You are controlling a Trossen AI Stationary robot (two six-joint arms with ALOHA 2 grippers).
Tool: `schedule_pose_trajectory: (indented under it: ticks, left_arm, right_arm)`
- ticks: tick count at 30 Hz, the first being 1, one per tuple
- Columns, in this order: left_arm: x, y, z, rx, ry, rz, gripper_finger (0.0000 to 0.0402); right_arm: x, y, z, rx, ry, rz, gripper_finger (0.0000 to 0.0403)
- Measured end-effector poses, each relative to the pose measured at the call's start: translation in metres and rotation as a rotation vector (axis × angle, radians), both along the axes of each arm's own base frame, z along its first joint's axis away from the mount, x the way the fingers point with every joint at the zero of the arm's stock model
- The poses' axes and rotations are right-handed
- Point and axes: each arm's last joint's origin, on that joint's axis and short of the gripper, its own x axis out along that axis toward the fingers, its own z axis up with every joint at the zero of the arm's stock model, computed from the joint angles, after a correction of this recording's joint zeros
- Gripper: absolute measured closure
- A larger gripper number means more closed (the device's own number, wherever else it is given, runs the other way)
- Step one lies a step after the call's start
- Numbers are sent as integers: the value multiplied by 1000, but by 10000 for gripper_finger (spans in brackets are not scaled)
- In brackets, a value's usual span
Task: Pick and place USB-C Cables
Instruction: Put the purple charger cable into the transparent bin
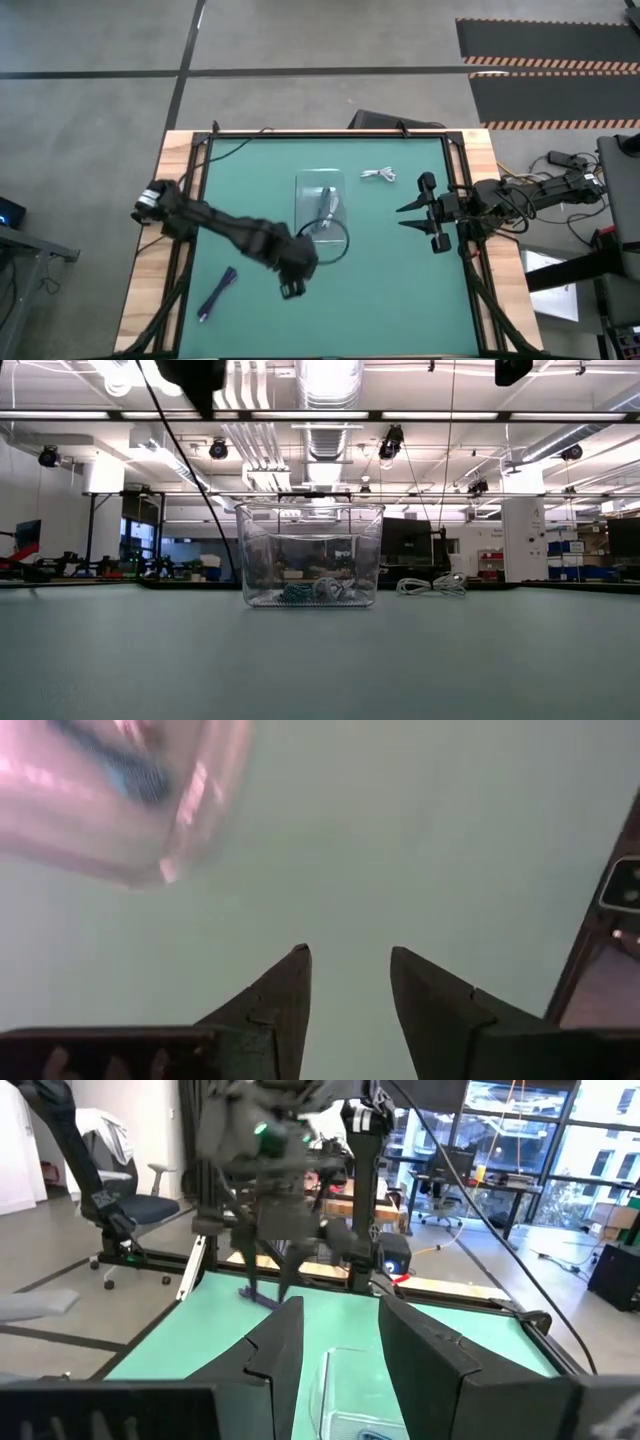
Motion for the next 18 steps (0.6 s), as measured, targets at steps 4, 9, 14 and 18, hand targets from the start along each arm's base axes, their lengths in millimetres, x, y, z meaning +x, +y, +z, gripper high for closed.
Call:
schedule_pose_trajectory:
  ticks: [4,9,14,18]
  left_arm:
    - [-15,-24,-19,-46,84,100,278]
    - [-39,-45,-49,-70,219,202,278]
    - [-61,-50,-82,-80,399,301,278]
    - [-80,-45,-106,-49,551,381,278]
  right_arm:
    - [0,0,0,14,3,0,280]
    - [0,0,0,18,3,0,280]
    - [0,0,0,18,4,1,280]
    - [0,0,0,18,3,1,280]
